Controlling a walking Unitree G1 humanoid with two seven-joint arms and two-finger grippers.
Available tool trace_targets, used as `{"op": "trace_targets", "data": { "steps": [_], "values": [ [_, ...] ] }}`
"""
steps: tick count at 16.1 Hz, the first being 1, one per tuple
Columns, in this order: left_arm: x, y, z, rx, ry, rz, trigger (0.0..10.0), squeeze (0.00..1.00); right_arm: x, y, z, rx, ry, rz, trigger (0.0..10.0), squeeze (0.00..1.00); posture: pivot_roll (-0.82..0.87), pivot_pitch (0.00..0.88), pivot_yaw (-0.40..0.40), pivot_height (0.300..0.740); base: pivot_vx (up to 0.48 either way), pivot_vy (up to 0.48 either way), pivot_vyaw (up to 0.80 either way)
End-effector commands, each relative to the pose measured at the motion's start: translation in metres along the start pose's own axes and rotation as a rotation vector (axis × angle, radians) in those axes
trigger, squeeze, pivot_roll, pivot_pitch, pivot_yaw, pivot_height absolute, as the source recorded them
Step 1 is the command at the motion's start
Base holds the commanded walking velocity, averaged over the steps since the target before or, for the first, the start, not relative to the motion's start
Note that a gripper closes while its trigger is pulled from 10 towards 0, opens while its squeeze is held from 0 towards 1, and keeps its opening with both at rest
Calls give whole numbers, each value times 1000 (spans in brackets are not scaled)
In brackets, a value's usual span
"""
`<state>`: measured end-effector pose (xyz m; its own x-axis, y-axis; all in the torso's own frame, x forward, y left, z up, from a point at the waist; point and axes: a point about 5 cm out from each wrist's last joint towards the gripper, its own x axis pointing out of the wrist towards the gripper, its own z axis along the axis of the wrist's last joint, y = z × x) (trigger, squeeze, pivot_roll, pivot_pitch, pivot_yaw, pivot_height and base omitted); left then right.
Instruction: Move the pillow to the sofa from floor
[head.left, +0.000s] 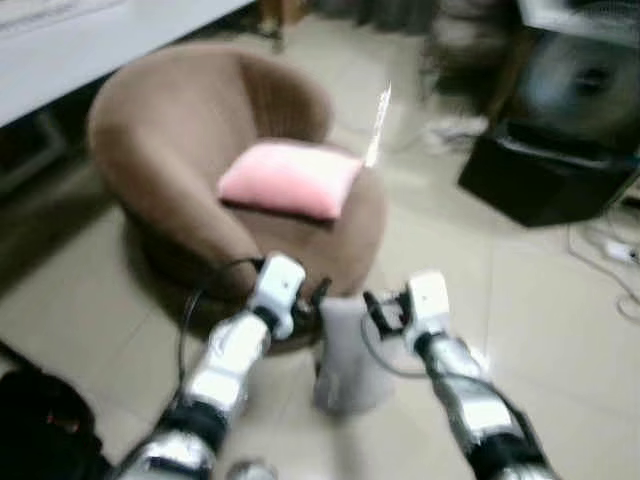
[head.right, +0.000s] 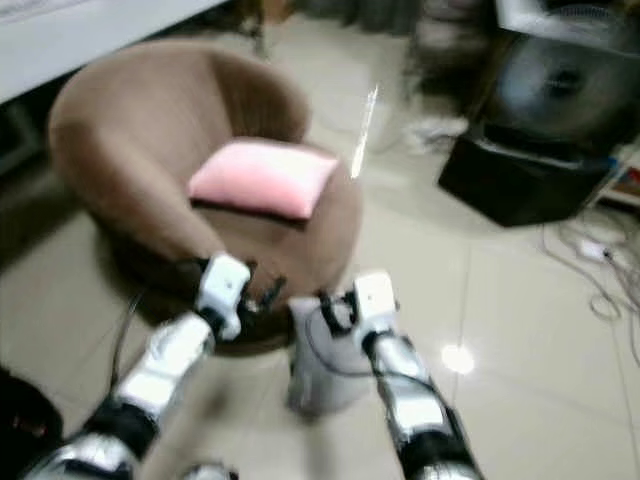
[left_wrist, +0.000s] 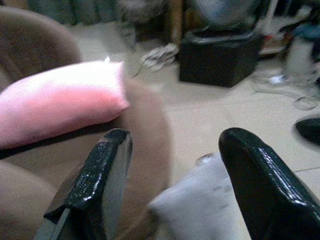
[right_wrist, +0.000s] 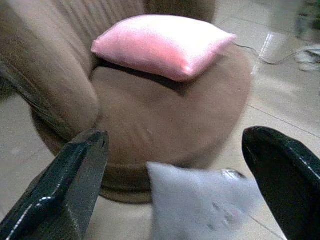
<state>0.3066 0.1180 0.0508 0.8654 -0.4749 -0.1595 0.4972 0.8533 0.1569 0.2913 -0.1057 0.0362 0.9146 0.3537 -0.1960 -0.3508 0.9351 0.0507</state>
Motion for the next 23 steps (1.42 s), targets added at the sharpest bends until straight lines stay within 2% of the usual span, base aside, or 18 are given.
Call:
{"op": "trace_targets", "data": {
  "steps": [1, 4, 5, 6, 8, 12, 18, 23],
  "values": [
    [7, -8, 7, 15, -19, -35, 10000, 0, -5, -8, -4, -12, 10, -26, 10000, 361, -44, 100, -74, 740, 465, 0, 0],
    [7, -4, 5, 65, 9, 18, 10000, 0, -6, -8, -4, -13, 12, -27, 10000, 349, -47, 102, -74, 740, 249, 0, 0],
    [7, -1, 4, 92, 27, 46, 10000, 302, -6, -8, -5, -13, 17, -27, 10000, 341, -47, 102, -74, 740, 0, 0, 0],
    [7, -6, 4, 109, 20, 6, 10000, 1000, -6, -6, -7, -19, 29, -20, 10000, 333, -50, 106, -73, 740, 0, 0, 0],
    [7, -9, 3, 104, 18, -2, 10000, 1000, -6, -4, -8, -18, 30, -16, 10000, 333, -50, 106, -73, 740, 0, 0, 0],
    [6, -3, 3, 82, 16, 36, 10000, 1000, -6, -5, -8, -19, 28, -16, 10000, 333, -52, 115, -69, 740, 0, 0, 0],
    [5, -9, 3, 67, 10, -2, 10000, 1000, -6, -4, -8, -20, 30, -13, 10000, 329, -51, 122, -71, 740, 0, 0, 0],
    [5, -5, 3, 59, 5, 14, 10000, 1000, -6, -5, -7, -24, 31, -17, 10000, 325, -50, 124, -75, 740, 0, 0, 0]
  ]
}}
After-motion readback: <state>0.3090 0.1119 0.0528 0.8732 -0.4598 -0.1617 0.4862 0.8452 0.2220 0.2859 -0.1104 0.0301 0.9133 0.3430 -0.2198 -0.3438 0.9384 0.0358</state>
